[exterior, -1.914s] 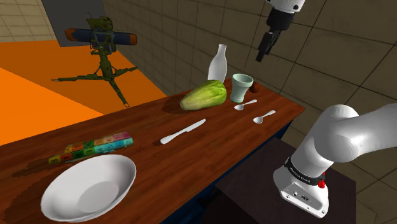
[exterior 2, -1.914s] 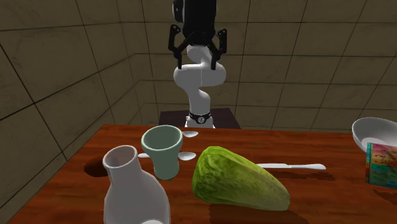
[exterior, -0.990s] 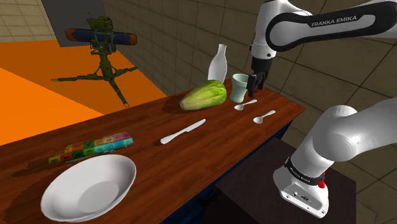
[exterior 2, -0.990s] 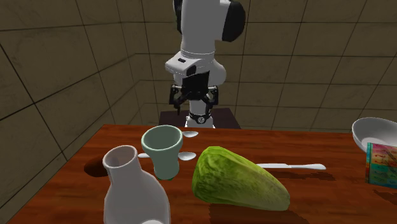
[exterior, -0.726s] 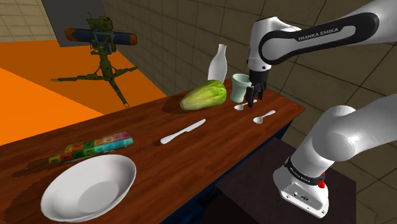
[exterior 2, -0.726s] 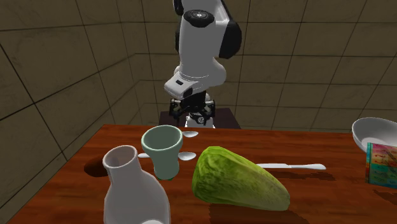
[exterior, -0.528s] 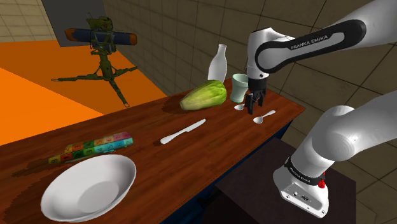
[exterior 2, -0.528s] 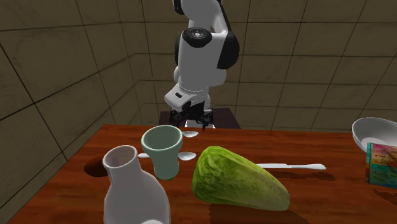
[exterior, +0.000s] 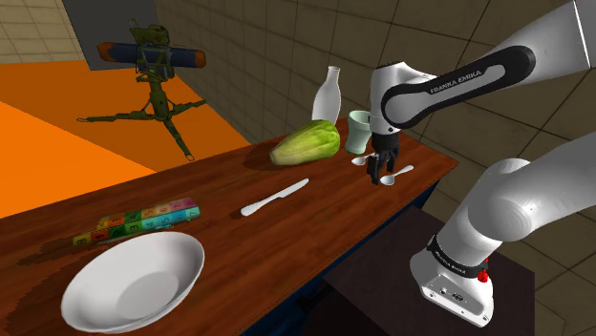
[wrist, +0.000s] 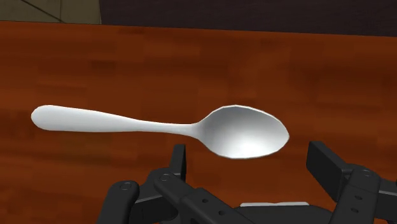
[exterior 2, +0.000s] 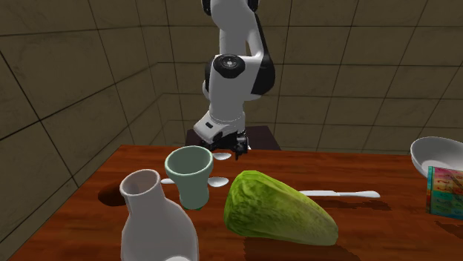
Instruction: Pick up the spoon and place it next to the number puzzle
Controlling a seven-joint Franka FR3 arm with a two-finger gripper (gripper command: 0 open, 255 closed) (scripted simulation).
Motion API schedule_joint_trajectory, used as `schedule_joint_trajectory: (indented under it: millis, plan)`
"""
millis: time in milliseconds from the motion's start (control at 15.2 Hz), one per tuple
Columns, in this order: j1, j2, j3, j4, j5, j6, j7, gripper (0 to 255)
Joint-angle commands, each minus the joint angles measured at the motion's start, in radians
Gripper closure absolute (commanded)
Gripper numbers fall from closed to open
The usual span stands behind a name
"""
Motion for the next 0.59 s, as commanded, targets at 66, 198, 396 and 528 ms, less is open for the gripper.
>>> schedule_joint_trajectory:
  millis: [66,198,396,528]
  plan:
    - [-0.001,0.003,-0.001,-0.005,-0.001,0.009,0.0,0]
    - [-0.001,0.003,-0.001,-0.005,-0.001,0.009,0.0,0]
    - [-0.001,0.003,-0.001,-0.005,-0.001,0.009,0.0,0]
    - [-0.001,0.003,-0.001,-0.005,-0.001,0.009,0.0,255]
